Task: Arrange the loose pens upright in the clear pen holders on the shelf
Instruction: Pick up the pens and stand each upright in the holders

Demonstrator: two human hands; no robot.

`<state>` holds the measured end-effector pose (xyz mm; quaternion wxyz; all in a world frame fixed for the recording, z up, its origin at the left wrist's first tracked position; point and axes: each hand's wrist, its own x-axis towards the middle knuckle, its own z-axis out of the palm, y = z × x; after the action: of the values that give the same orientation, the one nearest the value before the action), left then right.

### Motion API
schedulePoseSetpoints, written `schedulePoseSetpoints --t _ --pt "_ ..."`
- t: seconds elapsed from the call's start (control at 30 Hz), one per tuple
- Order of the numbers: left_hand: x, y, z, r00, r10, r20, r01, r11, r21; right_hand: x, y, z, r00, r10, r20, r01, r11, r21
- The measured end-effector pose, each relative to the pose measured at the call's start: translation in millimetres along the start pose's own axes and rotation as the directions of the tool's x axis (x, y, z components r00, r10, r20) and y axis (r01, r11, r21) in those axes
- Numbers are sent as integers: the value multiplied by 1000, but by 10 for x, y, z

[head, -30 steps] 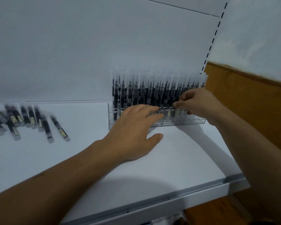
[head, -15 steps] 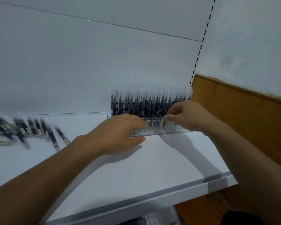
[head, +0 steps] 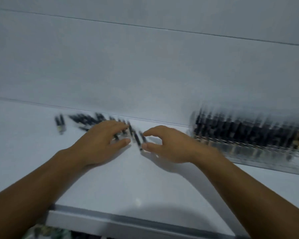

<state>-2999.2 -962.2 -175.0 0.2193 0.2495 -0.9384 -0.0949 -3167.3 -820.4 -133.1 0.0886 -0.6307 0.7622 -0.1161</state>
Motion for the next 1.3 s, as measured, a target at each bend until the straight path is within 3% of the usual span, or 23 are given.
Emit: schedulePoseSetpoints --t 0.1,0.23,0.33,0.53,0.7,0.77,0.87,1.03,1.3 --pt "-13 -84 75 981 -116 158 109 993 53 296 -52 261 999 -5 48 6 1000 -24" --pt "33 -120 145 967 -97 237 90 995 37 346 -26 470 998 -65 -23 65 998 -18" --pt "6 -131 116 981 -67 184 72 997 -21 343 35 471 983 -100 -157 100 995 -12" --pt "22 -102 116 996 -4 86 19 985 -170 377 122 405 962 71 -263 -53 996 74" --pt "154 -129 48 970 -241 -40 218 927 -307 394 176 409 964 167 -205 -142 981 132" --pt "319 -189 -55 942 -320 -105 295 934 -200 385 167 394 963 187 -193 -160 976 146" --pt "592 -300 -210 893 -451 -7 450 890 73 365 148 380 962 210 -174 -184 971 152" --pt "905 -233 -138 860 -494 124 434 838 330 360 162 373 959 236 -156 -219 968 120" --pt "1121 -82 15 811 -541 222 483 834 268 377 209 382 952 256 -166 -214 949 232"
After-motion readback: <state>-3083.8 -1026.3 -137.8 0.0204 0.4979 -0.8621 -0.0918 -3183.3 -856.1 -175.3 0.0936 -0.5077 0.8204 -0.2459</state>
